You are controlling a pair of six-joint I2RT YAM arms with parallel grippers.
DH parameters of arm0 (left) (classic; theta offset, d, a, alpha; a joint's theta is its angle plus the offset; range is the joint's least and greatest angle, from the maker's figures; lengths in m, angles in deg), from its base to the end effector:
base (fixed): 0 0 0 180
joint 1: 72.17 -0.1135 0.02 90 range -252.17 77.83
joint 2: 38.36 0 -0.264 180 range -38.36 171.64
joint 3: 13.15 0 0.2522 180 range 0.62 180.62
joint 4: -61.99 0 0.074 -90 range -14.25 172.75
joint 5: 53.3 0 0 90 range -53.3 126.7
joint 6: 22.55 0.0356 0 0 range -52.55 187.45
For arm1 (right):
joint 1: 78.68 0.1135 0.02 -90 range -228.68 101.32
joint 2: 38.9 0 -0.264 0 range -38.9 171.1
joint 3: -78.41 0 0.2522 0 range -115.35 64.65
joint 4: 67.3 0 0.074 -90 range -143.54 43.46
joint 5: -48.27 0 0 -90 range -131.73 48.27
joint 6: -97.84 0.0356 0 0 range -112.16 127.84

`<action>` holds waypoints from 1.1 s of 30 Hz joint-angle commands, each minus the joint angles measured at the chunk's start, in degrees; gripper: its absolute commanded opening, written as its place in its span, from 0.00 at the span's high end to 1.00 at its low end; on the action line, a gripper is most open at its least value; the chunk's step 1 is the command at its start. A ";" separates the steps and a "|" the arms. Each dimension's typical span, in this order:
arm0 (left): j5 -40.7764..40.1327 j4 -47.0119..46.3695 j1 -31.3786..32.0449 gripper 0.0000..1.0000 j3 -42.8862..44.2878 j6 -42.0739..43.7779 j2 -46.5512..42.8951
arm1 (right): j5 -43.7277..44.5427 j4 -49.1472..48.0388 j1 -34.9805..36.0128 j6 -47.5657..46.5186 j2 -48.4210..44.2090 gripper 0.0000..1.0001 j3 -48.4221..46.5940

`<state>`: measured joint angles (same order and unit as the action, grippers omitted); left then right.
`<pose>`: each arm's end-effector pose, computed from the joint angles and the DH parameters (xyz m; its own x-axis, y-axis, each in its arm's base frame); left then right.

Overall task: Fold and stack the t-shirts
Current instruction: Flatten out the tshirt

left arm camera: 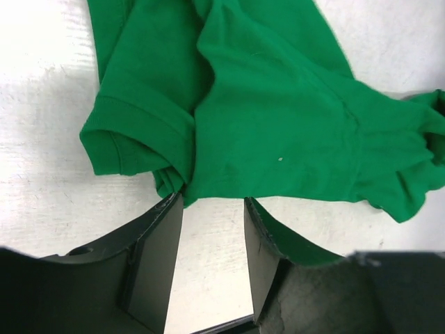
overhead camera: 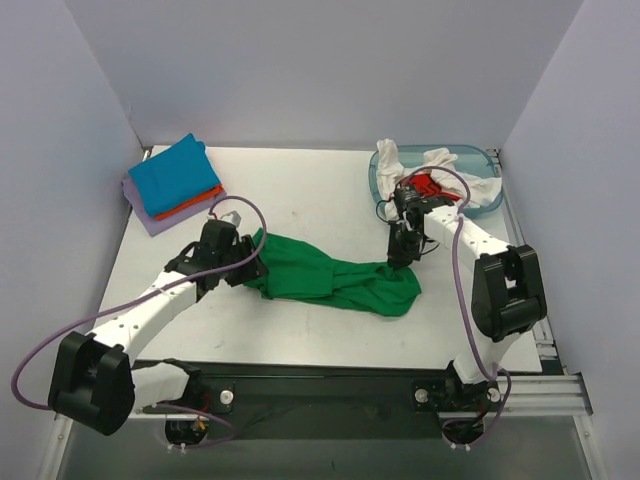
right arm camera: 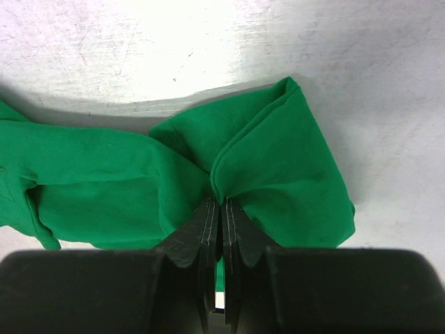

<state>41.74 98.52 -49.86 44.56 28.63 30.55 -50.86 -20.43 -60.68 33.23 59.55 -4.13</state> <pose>0.2264 -0.0963 0.2298 -0.8047 -0.3448 -0.4833 -0.0919 0.8766 -0.4723 0.3323 0.1139 0.2084 -0.9245 0.1448 -0.3527 0.0246 0.9459 0.3236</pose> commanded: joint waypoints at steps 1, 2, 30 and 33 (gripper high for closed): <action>0.67 -5.71 0.54 0.50 -2.28 -1.86 2.28 | -0.37 0.56 0.90 0.36 -1.51 0.98 0.66; 0.76 -6.32 0.98 0.50 -2.54 -1.86 2.98 | -0.37 0.56 0.98 0.37 -1.51 0.98 0.57; 0.24 -8.53 4.32 0.85 -1.23 -3.09 11.78 | -0.46 0.56 1.51 0.19 -3.00 0.98 2.33; 0.59 -6.25 4.59 0.86 0.00 -3.44 10.55 | -0.37 0.56 1.51 0.10 -3.36 0.98 2.41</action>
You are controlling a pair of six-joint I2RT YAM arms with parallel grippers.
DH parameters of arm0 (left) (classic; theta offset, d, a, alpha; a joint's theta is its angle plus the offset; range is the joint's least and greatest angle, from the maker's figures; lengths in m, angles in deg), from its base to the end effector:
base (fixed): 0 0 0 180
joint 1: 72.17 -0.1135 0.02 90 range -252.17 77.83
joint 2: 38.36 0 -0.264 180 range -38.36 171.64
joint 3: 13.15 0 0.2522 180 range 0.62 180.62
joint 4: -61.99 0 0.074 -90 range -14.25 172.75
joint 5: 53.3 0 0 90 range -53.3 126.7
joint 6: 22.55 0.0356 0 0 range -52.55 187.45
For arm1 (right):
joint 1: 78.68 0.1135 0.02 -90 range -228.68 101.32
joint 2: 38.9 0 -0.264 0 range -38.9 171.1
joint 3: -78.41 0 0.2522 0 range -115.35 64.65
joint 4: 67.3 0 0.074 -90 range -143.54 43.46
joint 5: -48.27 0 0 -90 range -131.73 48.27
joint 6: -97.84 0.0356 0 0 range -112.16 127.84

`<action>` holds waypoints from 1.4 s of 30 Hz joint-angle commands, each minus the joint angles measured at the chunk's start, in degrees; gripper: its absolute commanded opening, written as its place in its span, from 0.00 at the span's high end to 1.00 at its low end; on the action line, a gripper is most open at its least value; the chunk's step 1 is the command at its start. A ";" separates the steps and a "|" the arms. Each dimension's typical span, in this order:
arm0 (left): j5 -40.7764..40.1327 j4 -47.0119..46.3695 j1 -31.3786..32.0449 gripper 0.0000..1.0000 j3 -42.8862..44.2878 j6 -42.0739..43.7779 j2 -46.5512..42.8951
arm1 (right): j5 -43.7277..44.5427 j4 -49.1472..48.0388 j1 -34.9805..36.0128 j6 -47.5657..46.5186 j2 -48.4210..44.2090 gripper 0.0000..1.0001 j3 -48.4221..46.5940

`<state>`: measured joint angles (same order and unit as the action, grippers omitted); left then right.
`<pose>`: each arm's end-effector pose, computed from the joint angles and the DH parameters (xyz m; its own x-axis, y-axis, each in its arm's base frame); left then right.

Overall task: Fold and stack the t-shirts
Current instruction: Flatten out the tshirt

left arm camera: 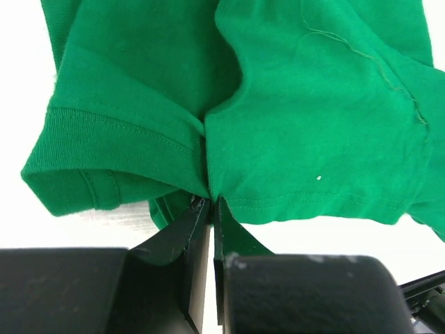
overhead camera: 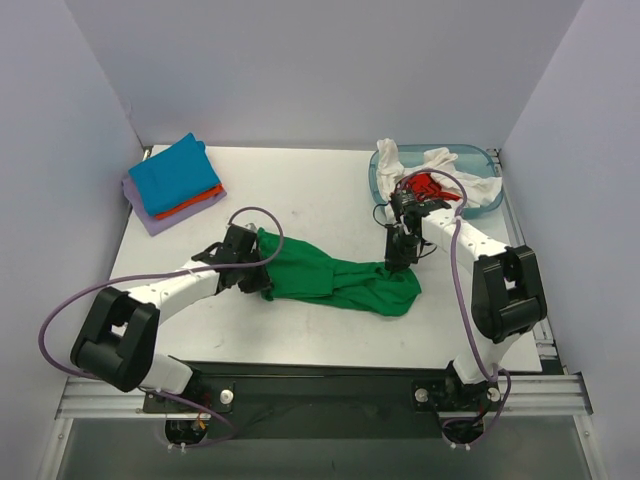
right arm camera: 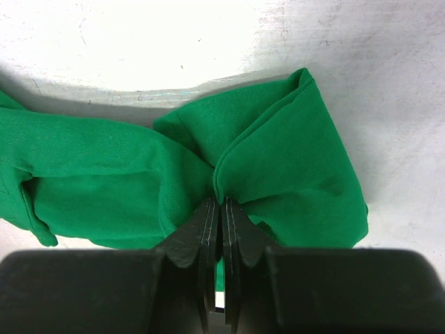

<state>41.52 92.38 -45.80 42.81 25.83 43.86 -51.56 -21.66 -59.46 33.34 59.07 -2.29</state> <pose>0.2411 -0.1229 0.1720 -0.8809 -0.3020 -0.3644 -0.1353 0.8985 -0.4176 0.3258 0.1200 0.2030 -0.9300 0.1250 -0.3456 0.0029 0.9428 0.3332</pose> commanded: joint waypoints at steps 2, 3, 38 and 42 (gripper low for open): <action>0.63 1.56 1.14 0.86 1.93 -1.53 -4.07 | 0.42 1.78 0.38 0.08 -3.14 0.98 0.75; 0.54 2.09 1.31 0.87 1.75 -1.96 -4.52 | 0.51 1.78 0.29 0.08 -3.23 0.98 0.76; -1.39 13.35 2.81 0.60 0.96 -5.04 -2.15 | 0.42 1.78 0.38 0.08 -2.96 0.97 1.28; -1.04 11.16 2.81 0.58 0.08 -5.04 -2.58 | 0.24 1.87 0.38 0.08 -2.61 0.97 1.11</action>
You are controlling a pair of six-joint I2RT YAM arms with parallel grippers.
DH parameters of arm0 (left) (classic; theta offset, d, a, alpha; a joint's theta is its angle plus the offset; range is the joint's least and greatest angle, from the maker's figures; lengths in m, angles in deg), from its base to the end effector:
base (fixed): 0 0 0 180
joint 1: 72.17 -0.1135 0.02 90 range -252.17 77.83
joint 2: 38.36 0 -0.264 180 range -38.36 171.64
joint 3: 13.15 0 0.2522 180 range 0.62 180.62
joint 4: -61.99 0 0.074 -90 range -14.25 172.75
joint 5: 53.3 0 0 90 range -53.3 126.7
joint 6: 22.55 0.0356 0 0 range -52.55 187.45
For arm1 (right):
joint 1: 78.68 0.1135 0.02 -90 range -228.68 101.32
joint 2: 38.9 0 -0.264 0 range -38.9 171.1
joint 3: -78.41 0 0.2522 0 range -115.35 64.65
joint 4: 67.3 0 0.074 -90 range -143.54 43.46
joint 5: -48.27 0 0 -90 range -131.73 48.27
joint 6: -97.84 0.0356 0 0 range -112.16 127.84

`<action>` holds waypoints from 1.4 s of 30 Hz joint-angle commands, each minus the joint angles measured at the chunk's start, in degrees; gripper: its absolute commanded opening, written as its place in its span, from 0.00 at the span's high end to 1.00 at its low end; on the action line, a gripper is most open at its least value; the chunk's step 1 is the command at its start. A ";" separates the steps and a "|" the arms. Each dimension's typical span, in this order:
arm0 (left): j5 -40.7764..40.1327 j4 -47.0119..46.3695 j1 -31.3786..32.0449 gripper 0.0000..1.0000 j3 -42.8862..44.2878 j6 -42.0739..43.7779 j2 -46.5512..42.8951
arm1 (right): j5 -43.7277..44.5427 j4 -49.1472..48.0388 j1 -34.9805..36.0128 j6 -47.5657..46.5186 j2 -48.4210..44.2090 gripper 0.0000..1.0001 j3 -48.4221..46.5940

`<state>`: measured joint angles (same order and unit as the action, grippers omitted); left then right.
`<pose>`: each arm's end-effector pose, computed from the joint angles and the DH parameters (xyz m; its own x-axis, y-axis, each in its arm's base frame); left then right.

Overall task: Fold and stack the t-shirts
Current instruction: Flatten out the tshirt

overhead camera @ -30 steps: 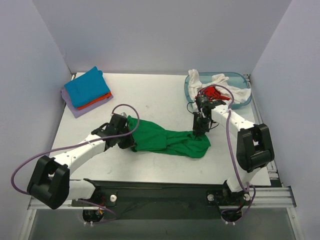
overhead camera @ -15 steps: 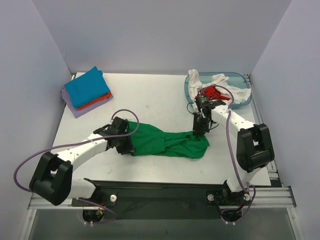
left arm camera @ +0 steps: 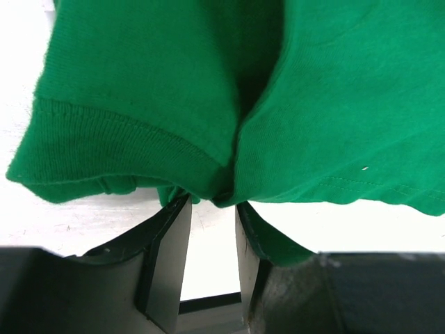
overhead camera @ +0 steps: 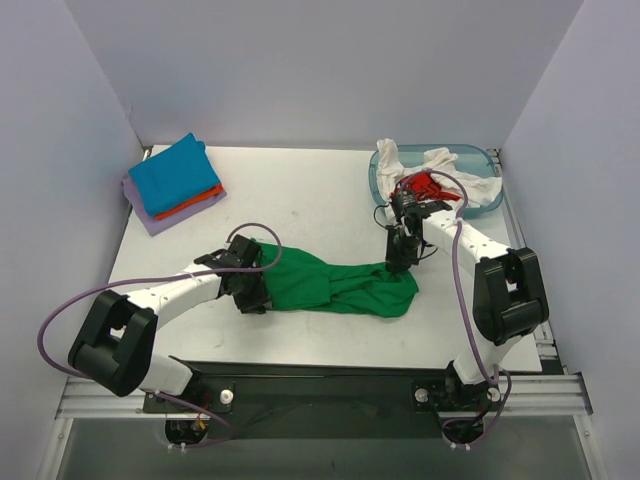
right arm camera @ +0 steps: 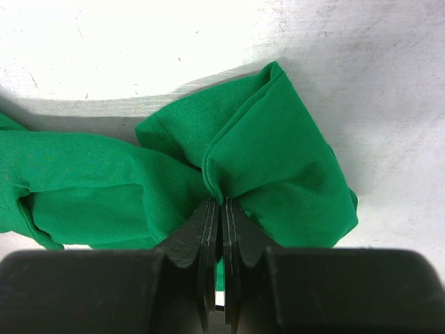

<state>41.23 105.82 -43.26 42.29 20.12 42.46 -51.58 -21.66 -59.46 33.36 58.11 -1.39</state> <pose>0.2128 -0.1207 0.1637 -0.9271 -0.3253 -0.1863 -0.2585 0.9146 -0.3110 0.3218 0.1186 0.2039 -0.9297 0.1254 -0.3462 0.0028 0.9426 0.3340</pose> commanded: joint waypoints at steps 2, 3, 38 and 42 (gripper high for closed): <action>-1.02 -3.34 0.27 0.58 0.43 0.66 -1.36 | 0.09 1.78 0.38 -0.03 -1.56 0.97 0.12; -1.02 -3.87 0.27 0.58 0.26 0.66 -1.36 | 0.09 1.78 0.46 -0.03 -1.48 0.97 0.04; -4.10 10.27 -1.30 1.00 8.51 -1.10 -17.00 | -1.31 4.24 0.99 -0.29 -9.90 0.98 2.05; -6.03 13.08 -6.66 1.00 10.88 0.22 -20.95 | -1.32 6.78 2.75 -1.70 -16.05 0.98 4.07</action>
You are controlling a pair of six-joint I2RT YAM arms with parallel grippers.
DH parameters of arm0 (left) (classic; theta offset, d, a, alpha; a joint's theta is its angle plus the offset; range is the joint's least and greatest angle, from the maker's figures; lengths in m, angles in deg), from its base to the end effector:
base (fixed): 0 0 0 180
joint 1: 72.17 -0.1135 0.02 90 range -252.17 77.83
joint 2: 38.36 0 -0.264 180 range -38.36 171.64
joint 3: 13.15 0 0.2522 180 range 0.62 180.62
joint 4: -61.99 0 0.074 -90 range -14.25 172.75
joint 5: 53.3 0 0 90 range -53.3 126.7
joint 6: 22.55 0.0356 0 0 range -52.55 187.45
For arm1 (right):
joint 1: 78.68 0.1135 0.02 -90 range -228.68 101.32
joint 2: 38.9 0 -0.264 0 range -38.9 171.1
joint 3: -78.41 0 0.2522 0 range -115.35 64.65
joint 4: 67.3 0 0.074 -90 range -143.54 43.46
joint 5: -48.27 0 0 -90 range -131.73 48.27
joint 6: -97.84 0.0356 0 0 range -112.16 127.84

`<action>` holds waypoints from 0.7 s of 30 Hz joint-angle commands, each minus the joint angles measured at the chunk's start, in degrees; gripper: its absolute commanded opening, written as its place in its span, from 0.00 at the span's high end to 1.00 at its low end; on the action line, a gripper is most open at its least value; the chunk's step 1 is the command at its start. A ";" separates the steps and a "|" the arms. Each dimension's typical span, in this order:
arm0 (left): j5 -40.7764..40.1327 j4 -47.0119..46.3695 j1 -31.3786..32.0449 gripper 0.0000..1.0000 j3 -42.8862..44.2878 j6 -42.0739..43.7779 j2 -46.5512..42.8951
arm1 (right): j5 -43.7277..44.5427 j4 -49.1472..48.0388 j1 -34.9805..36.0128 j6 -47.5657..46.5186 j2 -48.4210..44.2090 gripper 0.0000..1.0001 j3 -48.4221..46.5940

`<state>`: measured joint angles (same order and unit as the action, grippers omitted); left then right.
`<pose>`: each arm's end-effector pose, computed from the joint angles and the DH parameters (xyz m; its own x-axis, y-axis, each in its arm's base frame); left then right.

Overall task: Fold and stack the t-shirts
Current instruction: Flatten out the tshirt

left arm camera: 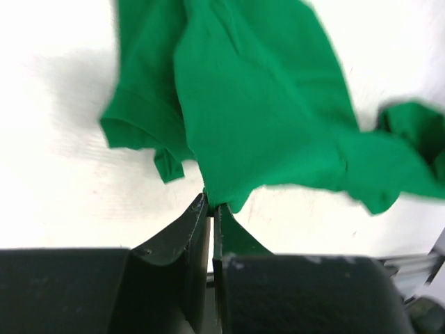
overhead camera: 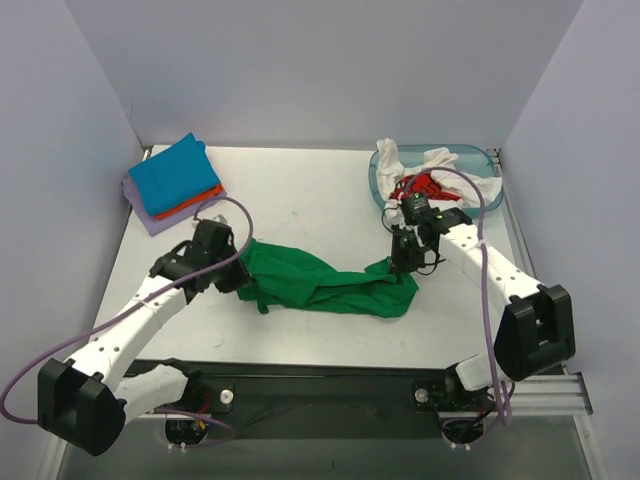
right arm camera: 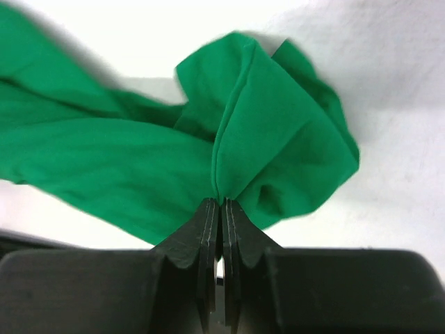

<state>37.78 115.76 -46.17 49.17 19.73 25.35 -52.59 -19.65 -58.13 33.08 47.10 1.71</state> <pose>0.1955 -0.0961 0.2541 -0.8277 -0.4193 -0.3729 -0.2444 0.8676 -0.4331 0.2878 0.1151 0.2448 -0.8980 0.1106 -0.4260 -0.0642 0.9246 0.3754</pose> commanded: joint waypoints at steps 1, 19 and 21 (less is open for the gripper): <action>-2.49 3.75 -5.15 1.00 4.26 0.96 -4.63 | -0.22 5.57 2.81 -2.63 -7.05 0.98 1.24; -3.10 11.41 -23.54 1.00 -0.04 7.29 -15.89 | 9.36 21.75 7.04 0.78 -16.92 0.72 9.59; -1.88 10.97 -23.54 1.00 -0.30 7.29 -16.15 | 9.10 21.22 7.13 -0.09 -16.04 0.71 8.27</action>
<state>35.51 126.89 -69.29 48.93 26.09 10.31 -45.96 -1.79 -50.67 32.46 29.81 11.52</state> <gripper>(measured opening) 0.138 0.287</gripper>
